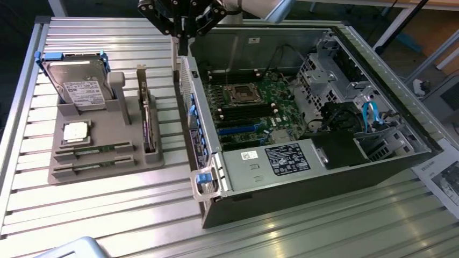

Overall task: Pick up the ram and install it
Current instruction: 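Reach for the ram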

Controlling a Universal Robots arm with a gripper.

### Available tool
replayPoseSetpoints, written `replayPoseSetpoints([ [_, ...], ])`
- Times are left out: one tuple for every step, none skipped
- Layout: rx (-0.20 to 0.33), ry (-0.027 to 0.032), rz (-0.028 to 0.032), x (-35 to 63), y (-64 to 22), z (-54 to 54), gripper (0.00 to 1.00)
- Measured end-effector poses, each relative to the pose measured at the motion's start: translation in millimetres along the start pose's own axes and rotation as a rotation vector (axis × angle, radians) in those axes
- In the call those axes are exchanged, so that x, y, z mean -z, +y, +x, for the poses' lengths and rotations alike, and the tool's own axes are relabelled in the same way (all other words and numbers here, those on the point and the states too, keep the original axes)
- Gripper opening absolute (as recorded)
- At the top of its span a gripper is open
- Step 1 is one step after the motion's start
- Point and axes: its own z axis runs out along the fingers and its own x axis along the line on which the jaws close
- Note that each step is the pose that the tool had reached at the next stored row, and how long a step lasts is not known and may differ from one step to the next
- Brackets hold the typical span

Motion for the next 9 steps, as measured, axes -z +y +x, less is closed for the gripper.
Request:
replayPoseSetpoints([
  [0.000, -0.0001, -0.0001, 0.0, -0.2, 2.4, 0.10],
  [0.000, 0.0000, -0.0001, 0.2, -0.5, 6.0, 0.10],
  [0.000, -0.0001, -0.0001, 0.2, -0.7, 9.1, 0.10],
  [0.000, -0.0001, -0.0001, 0.3, -1.0, 12.8, 0.10],
  [0.000, -0.0002, -0.0001, 0.3, -1.2, 15.3, 0.10],
  [0.000, -0.0001, -0.0001, 0.5, -1.4, 19.0, 0.10],
  [0.000, -0.0001, 0.0000, 0.6, -1.8, 23.6, 0.10],
  [0.000, 0.0000, 0.0000, 0.8, -2.1, 27.8, 0.10],
  [0.000, -0.0001, 0.0000, 0.8, -2.3, 30.8, 0.10],
])
